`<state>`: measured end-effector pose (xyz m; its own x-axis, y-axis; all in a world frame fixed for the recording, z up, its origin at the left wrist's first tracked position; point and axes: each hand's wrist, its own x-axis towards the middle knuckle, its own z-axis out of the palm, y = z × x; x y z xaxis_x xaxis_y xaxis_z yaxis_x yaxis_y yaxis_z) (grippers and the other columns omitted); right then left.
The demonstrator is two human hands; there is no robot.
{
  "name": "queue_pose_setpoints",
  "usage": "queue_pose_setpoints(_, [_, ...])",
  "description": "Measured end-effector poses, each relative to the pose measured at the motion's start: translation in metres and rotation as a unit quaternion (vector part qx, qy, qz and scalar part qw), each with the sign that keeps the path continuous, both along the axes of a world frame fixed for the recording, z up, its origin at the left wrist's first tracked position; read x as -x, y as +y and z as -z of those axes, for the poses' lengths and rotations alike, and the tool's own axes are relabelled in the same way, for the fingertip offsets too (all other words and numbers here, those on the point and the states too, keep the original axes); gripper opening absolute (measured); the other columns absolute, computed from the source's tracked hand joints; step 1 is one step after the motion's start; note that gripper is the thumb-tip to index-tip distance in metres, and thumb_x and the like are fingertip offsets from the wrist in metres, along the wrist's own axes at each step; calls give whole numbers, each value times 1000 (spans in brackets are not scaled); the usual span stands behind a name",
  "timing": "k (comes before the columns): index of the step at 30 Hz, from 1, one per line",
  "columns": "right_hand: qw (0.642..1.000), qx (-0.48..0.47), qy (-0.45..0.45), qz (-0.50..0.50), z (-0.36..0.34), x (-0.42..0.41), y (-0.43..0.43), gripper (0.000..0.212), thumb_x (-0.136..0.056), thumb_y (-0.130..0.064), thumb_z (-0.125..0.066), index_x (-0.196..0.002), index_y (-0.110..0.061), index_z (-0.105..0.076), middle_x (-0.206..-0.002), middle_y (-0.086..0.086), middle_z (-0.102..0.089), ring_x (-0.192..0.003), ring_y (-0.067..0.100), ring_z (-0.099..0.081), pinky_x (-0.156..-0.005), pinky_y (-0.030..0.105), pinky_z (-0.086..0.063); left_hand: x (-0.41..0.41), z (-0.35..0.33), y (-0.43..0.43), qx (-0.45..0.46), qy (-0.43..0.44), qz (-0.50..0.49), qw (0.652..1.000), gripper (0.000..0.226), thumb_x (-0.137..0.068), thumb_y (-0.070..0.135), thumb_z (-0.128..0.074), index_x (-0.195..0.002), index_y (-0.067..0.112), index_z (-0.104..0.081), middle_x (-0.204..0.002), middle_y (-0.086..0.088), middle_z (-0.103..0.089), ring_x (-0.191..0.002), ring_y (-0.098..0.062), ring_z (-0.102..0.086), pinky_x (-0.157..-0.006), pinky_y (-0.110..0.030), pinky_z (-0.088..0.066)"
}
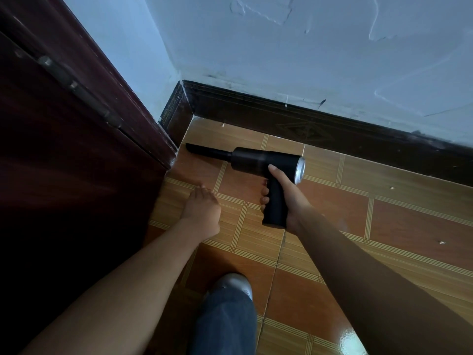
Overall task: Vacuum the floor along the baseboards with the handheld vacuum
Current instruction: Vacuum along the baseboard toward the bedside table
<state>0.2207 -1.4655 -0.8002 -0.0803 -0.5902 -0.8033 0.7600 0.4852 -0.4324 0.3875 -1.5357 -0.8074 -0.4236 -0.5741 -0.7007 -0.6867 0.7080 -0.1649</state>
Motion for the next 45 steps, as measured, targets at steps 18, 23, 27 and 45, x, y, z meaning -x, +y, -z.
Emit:
queue_pose_setpoints(18, [999,1,25,36,-1,-4,-9,33,-76,-43,-72,-75,-13,-58,-61,2,-54,-47,14,-50,-48,25,-44,-9,15,10,31,58,-41,997,79,-97,42,-41,-148,-6,-5,-155,-29,-3,-146,-36,-5,-121,-41,-6])
queue_pose_setpoints(23, [999,0,29,26,-1,-5,-3,33,-76,-42,-72,-77,-13,-58,-62,2,-55,-48,14,-50,-48,25,-45,-8,16,13,44,91,-48,994,75,-98,39,-41,-150,-1,-4,-157,-24,-2,-147,-32,-3,-121,-40,-7])
queue_pose_setpoints(27, [998,6,35,47,-4,-1,-4,31,-78,-40,-71,-79,-12,-58,-61,3,-54,-47,14,-49,-48,25,-44,-11,18,13,30,111,-53,992,74,-98,36,-41,-152,8,1,-158,-21,0,-147,-30,-1,-121,-39,-6])
queue_pose_setpoints(45, [996,4,42,78,-3,-6,-19,34,-76,-42,-72,-82,-10,-60,-61,2,-55,-48,14,-50,-49,26,-44,-3,12,3,16,63,-2,998,71,-99,36,-39,-151,2,-4,-154,-30,-7,-145,-38,-10,-120,-42,-11])
